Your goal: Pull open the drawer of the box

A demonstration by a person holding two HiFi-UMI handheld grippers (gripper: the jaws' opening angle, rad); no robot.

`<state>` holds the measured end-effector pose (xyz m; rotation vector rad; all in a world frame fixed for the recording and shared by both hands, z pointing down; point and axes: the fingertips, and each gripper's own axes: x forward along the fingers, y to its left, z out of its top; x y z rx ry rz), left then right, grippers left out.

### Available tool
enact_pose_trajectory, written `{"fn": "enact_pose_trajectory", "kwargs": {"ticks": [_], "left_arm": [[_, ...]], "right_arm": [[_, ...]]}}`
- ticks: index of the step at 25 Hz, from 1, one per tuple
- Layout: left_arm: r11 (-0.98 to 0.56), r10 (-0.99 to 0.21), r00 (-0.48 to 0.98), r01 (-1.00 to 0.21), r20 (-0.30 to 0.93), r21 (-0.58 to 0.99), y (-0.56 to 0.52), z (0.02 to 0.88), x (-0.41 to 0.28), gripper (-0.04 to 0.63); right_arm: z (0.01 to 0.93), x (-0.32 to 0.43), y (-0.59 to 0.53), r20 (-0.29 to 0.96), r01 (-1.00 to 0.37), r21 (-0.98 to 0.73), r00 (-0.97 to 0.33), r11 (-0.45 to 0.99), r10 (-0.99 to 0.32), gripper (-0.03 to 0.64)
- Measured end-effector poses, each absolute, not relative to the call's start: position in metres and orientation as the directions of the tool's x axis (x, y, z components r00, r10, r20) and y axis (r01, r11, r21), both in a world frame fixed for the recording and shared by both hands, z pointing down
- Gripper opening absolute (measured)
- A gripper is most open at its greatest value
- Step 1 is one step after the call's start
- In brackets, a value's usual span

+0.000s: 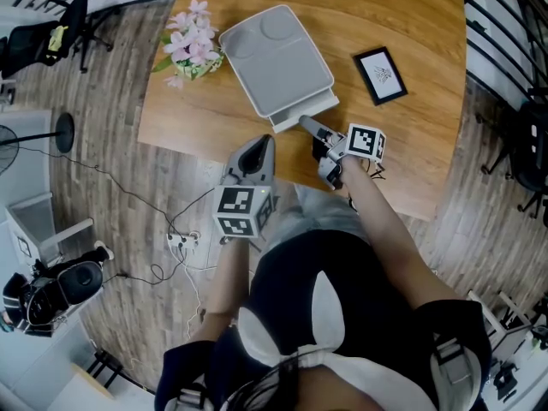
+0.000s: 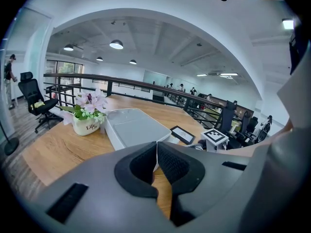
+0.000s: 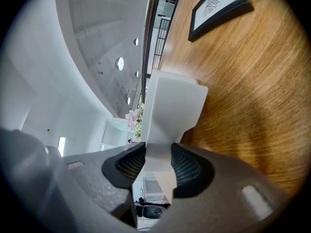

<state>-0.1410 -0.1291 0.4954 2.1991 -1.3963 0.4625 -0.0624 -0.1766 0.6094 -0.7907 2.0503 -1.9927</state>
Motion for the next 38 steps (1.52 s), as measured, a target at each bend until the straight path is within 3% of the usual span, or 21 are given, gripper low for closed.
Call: {"fn": "enact_pose_trajectory", "kwargs": {"ticks": [38], "left_arm": [[-0.341,-0.743,0.402,-0.916,0.535,0.214,-0.105,0.495,-0.137,0.02]], "right_arm": [[0.605,-0.05,-0.146,0.229,-0.243,-0.97,-0.856,-0.031,-0.464,0.164]]}}
